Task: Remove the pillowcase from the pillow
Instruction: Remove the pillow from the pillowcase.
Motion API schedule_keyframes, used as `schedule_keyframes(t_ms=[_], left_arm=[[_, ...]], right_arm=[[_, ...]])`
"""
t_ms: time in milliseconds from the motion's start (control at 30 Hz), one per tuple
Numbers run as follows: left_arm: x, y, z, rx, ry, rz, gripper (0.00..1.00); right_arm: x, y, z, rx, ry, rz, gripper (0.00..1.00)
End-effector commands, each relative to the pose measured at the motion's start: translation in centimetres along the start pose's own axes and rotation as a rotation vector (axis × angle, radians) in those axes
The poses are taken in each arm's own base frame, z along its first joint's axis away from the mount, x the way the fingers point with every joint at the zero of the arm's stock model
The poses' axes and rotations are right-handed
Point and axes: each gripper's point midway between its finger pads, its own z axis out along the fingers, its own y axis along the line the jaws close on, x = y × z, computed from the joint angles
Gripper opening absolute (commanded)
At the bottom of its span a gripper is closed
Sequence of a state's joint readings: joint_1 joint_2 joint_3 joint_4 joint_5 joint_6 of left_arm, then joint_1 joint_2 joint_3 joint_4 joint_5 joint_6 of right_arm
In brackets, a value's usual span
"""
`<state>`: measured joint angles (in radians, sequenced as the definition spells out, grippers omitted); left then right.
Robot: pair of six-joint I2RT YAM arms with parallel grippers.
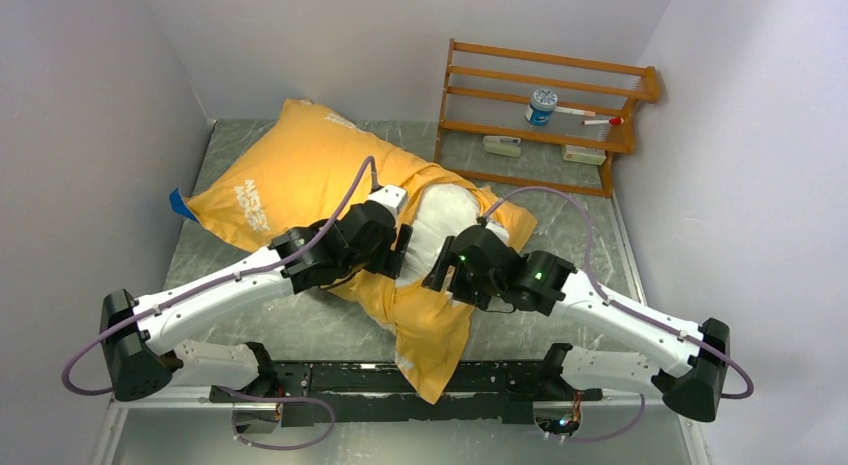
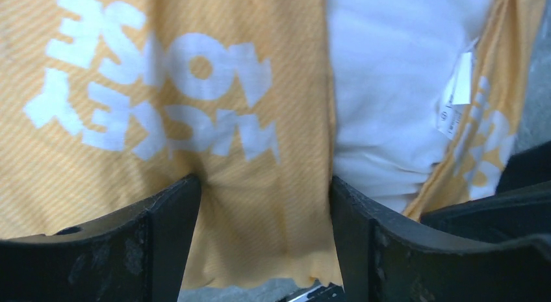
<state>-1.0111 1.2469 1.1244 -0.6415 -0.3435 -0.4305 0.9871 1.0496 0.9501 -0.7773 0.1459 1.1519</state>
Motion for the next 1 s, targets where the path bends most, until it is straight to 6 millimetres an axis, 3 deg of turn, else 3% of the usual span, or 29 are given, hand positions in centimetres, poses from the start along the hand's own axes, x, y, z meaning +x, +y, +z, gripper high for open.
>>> schedule_keyframes(t_ms=[0,200,367,500,667,733,833,967], left_arm=[[-0.7,1.7,0.1,-0.092,-0.066,0.000,0.76],[0.1,0.3,0.6,0.000,-0.044,0.041,0.76],[1.2,-0.4,1.0,0.050,-0.016,0.058,0.76],[2.3,0.3,1.4,0.004,0.047,0.084,0.68],[3.4,1.7,2.2,-0.070,0.064,0.089,0.47],[3.4,2.2,2.4,-0.098,0.047,0.085,0.31],[3.0,3.5,2.2,-0.172,0.033,0.083,0.10],[2.5,6.6,2.5,-0.280,0.033,0.052,0.05]], right_arm=[[-1.5,-0.4,1.5,0.057,-0.136,0.167,0.78],[-1.5,1.1,1.3,0.030,-0.145,0.202,0.78],[-2.1,1.2,0.7,0.045,-0.169,0.248,0.78],[-2.2,2.3,1.0,0.012,-0.162,0.268,0.79],[-1.1,-1.8,2.7,0.212,-0.172,0.246,0.74],[0.4,-3.7,2.4,0.292,-0.144,0.214,0.59],[2.7,-6.6,1.3,0.361,-0.127,0.180,0.46],[5.2,-10.2,0.0,0.353,-0.072,0.173,0.23]])
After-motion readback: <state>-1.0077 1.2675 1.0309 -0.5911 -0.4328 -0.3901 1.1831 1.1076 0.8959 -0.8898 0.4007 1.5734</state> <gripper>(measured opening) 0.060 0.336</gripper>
